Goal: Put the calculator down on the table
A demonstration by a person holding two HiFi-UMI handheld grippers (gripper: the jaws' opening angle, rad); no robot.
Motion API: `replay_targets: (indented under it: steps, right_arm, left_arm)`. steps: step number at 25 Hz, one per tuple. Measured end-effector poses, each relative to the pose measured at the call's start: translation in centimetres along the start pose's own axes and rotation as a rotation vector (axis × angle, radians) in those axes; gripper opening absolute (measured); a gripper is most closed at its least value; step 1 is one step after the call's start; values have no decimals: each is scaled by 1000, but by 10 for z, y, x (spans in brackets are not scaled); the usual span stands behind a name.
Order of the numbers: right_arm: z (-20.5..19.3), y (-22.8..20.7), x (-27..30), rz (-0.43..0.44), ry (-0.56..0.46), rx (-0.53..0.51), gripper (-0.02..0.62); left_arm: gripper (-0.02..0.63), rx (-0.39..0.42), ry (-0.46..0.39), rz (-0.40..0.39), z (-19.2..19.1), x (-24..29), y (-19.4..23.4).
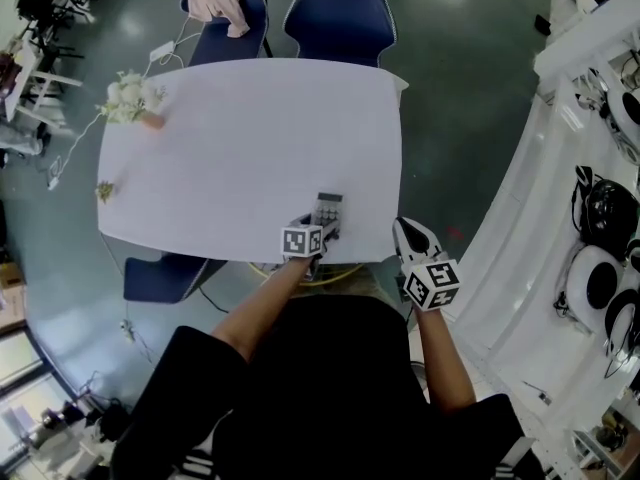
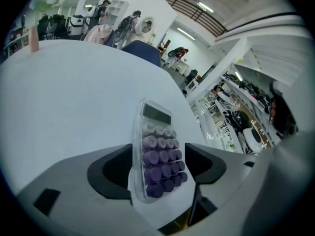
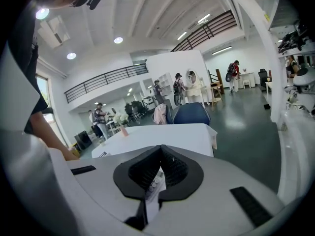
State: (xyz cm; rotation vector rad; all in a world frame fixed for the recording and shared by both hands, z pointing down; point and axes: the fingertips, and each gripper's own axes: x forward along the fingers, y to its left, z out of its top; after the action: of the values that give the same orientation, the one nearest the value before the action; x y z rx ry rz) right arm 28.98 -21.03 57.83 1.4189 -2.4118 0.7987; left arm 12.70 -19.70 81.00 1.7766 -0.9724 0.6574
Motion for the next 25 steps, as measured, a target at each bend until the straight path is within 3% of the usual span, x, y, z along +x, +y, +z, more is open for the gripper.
replay_targets:
  steps: [5,11,16,20,25]
  right_arm:
    - [3,6,-12,-63,-45,51,-3]
    - [18,46,-14,-119,-118,32,-3]
    - [34,98,-5,-182,-163,-38,-3]
    - [47,152,1,-151,-226,-67,-3]
    - [47,213,12,-95,-243,-138,-3]
  left_arm:
    - [311,39,-15,-86,1,-20,4]
    - [311,135,-136,-164,26,-100,9]
    - [310,189,-341,-180,48,-199,21]
    - [299,251,-516,-193,53,-282,27]
    - [198,294,-701,-161,50,-368,44]
